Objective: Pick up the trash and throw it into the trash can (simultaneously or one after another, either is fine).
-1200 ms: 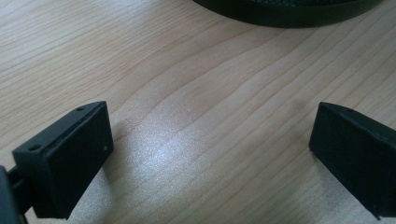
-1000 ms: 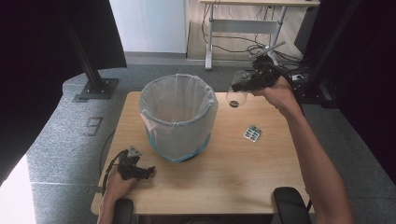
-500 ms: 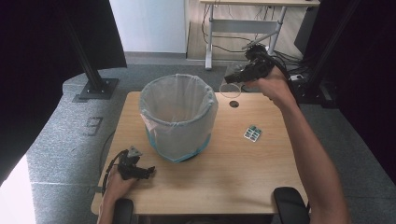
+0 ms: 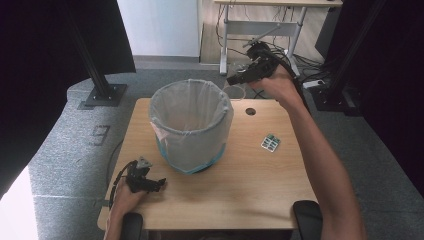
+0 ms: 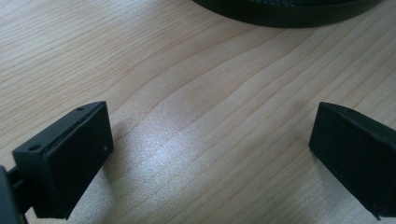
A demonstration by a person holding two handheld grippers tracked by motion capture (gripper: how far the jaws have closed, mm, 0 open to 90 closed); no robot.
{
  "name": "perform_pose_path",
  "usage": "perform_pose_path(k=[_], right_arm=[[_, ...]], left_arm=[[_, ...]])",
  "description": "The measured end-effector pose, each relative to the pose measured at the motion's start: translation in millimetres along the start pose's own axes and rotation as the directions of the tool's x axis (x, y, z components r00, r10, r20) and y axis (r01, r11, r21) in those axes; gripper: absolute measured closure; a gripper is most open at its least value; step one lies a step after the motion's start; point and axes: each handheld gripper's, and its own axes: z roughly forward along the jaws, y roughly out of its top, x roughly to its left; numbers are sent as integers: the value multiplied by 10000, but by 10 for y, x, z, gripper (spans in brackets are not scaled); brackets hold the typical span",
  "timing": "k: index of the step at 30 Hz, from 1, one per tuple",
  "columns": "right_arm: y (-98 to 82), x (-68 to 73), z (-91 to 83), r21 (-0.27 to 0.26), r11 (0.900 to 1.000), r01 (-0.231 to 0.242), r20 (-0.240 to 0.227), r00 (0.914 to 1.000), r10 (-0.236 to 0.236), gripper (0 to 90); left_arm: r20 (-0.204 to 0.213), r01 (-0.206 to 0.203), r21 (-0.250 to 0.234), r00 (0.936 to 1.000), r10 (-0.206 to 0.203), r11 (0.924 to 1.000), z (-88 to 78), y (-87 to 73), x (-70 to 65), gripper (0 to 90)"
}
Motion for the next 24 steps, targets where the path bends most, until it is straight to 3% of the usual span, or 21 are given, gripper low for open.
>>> perform_pose_path(k=[24], right_arm=[[353,300,417,65,9981,606,-514,9969,-602,422]], left_arm=[[30,-32,4,10000,32,10000,2,3,-1,0]])
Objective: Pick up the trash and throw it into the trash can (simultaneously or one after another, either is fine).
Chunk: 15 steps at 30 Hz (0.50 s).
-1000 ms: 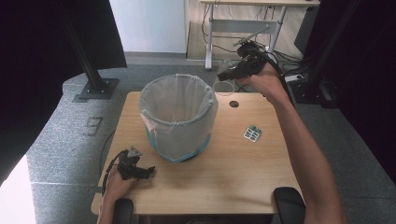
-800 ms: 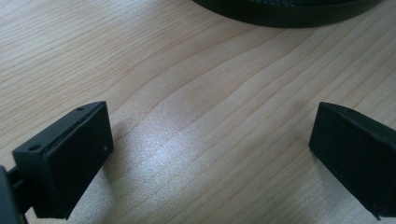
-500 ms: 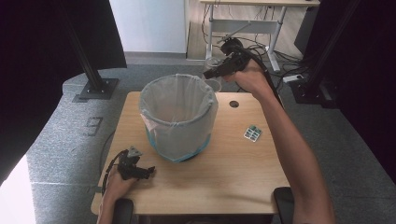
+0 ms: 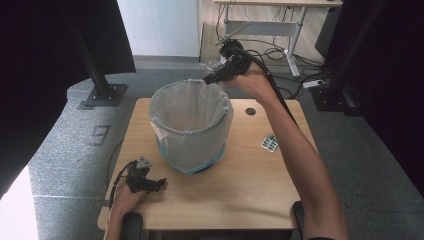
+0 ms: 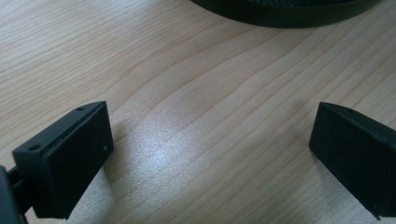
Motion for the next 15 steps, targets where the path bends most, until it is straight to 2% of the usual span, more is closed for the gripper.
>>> perform_pose_path(k=[15], right_arm=[[180,235,396,187,9989,436,-439,9981,-428,420]], left_arm=[[27,-30,-2,10000,30,10000,4,3,-2,0]])
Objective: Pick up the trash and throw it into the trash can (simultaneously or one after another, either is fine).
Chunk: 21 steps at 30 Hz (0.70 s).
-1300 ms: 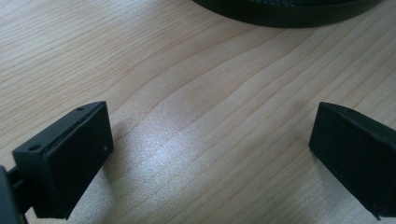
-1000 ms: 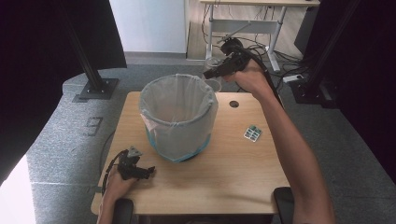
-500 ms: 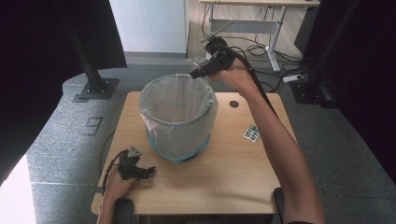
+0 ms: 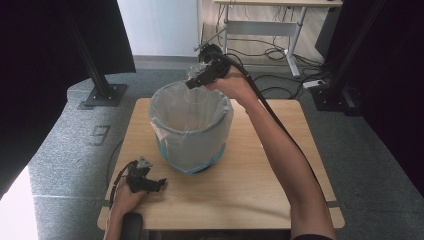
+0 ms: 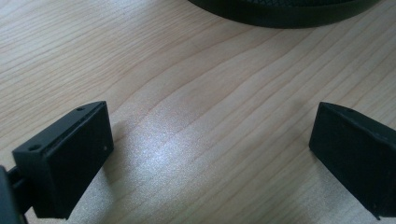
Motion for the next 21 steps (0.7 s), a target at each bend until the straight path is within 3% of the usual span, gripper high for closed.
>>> perform_pose_path(k=[8,21], right_arm=[[-25,39,267,280,9996,99,-208,9997,-93,418],[-147,83,558,861,9961,196,-358,9992,-165,410]], left_arm=[[-5,-15,2,10000,15,10000,1,1,-1,0],[4,-23,1,10000,23,10000,3,3,-2,0]])
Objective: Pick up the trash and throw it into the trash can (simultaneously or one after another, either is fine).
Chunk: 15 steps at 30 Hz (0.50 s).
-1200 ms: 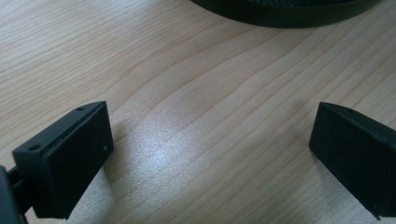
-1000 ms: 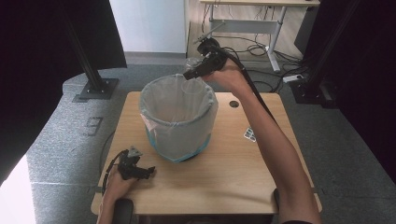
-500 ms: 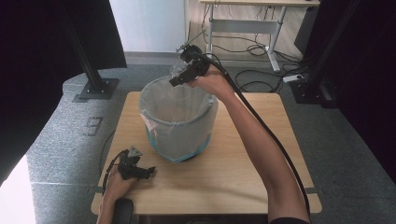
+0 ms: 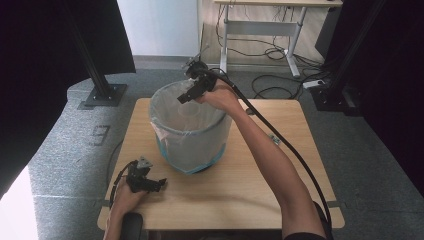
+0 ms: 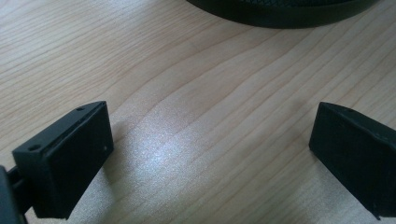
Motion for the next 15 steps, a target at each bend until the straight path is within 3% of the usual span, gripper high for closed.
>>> perform_pose_path(k=[4,5,7,15], right_arm=[[-33,-8,63,308,9995,117,-211,9997,-110,285],[-41,-2,73,281,9994,213,-141,9997,-209,206],[-47,7,75,226,9993,305,-25,9995,-305,141],[-77,0,7,153,9987,492,-86,9988,-491,123]], left_arm=[[0,0,-1,10000,0,10000,0,0,0,0],[0,-1,-1,10000,1,10000,0,0,0,0],[1,0,-1,10000,0,10000,0,0,0,0],[2,1,3,10000,-1,10000,0,1,-1,0]])
